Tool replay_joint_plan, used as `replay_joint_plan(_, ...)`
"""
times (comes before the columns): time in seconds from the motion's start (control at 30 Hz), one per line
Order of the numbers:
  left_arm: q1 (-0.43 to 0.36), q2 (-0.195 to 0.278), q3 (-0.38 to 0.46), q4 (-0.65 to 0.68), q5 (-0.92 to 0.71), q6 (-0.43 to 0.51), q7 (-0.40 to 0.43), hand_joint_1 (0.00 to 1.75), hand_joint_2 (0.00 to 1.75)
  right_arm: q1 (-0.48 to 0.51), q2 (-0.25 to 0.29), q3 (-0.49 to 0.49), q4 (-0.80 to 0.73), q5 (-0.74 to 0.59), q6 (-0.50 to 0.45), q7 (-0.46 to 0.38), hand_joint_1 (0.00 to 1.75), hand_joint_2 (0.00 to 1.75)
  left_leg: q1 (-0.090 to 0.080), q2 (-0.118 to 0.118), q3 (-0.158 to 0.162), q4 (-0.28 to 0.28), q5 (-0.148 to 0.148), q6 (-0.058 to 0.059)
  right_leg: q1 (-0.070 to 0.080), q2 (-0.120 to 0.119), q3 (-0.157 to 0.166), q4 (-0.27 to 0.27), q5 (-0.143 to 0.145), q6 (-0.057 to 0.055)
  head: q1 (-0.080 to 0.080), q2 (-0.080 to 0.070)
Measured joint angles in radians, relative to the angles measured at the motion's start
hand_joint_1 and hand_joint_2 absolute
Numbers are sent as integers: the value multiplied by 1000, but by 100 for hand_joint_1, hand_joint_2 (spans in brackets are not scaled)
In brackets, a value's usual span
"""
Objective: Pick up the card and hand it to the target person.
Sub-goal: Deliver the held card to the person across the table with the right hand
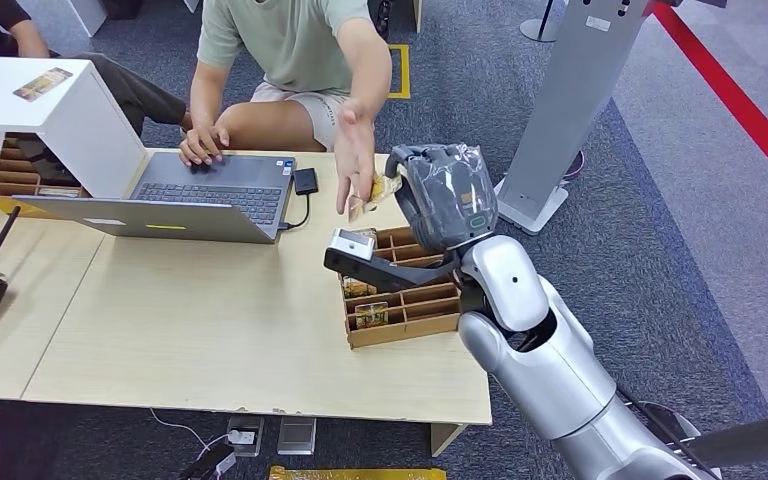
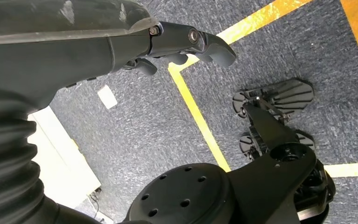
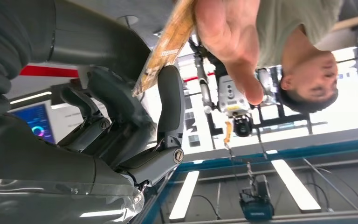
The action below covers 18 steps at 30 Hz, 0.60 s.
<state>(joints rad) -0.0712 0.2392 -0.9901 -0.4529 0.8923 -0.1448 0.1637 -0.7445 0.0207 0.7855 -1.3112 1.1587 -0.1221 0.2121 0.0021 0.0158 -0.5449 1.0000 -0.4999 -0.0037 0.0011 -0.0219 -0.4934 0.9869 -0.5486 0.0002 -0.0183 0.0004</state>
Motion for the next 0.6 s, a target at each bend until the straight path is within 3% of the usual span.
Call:
replay_joint_plan(0.03,0,0,0,2,0,-1,1,0,175,0,-1,0,6,7,3,14,171,175,0,0,0,0,0,0,0,0,0,0,0,0,0,0)
replay_joint_plan(0.1,-1,0,0,4,0,-3,1,0,175,0,-2,-2,18,20,7,43,130,175,0,0,0,0,0,0,0,0,0,0,0,0,0,0)
replay_joint_plan(0.17,-1,0,0,7,0,-3,1,0,175,2,-3,-6,30,33,10,68,46,175,0,0,0,0,0,0,0,0,0,0,0,0,0,0)
replay_joint_plan(0.23,-2,0,0,10,0,-2,1,0,175,3,-3,-11,39,42,12,85,0,175,0,0,0,0,0,0,0,0,0,0,0,0,0,0)
replay_joint_plan(0.43,-3,0,0,16,-12,-11,0,0,175,21,-7,-23,50,20,27,92,0,175,0,0,0,0,0,0,0,0,0,0,0,0,0,0)
replay_joint_plan(0.6,-3,0,0,23,-16,-19,-3,0,175,65,-18,-53,9,-90,74,98,0,175,0,0,0,0,0,0,0,0,-1,0,0,0,0,0)
